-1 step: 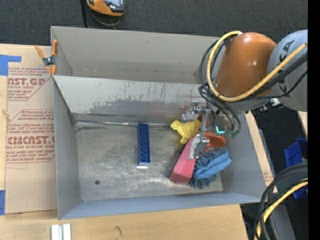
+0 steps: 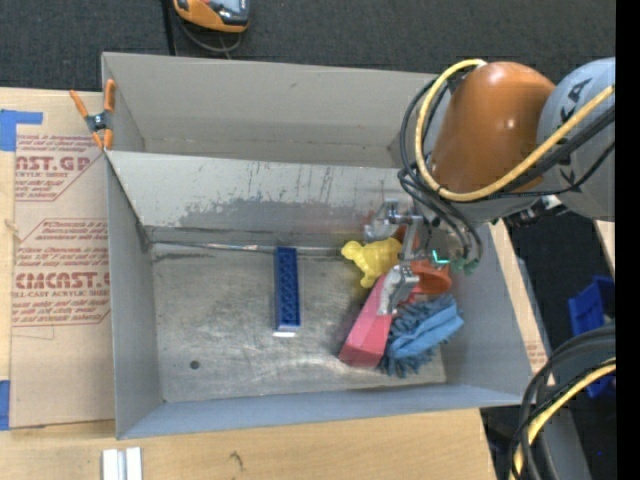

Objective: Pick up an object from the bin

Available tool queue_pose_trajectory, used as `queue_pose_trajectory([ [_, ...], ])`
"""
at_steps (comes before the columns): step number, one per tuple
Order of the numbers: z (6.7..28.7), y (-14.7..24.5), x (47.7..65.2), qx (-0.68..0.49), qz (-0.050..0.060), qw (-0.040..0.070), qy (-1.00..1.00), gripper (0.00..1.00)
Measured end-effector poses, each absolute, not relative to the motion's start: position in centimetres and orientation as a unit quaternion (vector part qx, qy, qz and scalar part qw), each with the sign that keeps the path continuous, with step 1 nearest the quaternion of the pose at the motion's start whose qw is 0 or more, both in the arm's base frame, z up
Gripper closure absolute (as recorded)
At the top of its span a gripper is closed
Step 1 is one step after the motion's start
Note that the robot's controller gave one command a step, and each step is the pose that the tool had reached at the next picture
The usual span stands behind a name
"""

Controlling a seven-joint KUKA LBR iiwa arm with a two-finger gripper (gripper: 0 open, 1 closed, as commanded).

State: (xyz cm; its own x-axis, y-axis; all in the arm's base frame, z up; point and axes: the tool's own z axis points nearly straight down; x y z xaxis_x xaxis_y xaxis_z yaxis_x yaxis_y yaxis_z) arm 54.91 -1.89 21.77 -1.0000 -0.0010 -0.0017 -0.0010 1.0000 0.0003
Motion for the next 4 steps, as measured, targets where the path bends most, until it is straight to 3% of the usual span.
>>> queue_pose_trajectory([
  [1, 13.3, -4.5, 50.0, 0.021, 0.001, 0.005, 1.0, 1.0],
  [2, 13.3, -4.5, 50.0, 0.021, 0.001, 0.005, 1.0, 1.0],
  [3, 16.1, -6.6, 48.7, -0.203, 0.0, 0.001, 0.979, 0.0],
  [4, 16.2, -6.8, 48.6, -0.215, 0.0, 0.001, 0.977, 0.0],
])
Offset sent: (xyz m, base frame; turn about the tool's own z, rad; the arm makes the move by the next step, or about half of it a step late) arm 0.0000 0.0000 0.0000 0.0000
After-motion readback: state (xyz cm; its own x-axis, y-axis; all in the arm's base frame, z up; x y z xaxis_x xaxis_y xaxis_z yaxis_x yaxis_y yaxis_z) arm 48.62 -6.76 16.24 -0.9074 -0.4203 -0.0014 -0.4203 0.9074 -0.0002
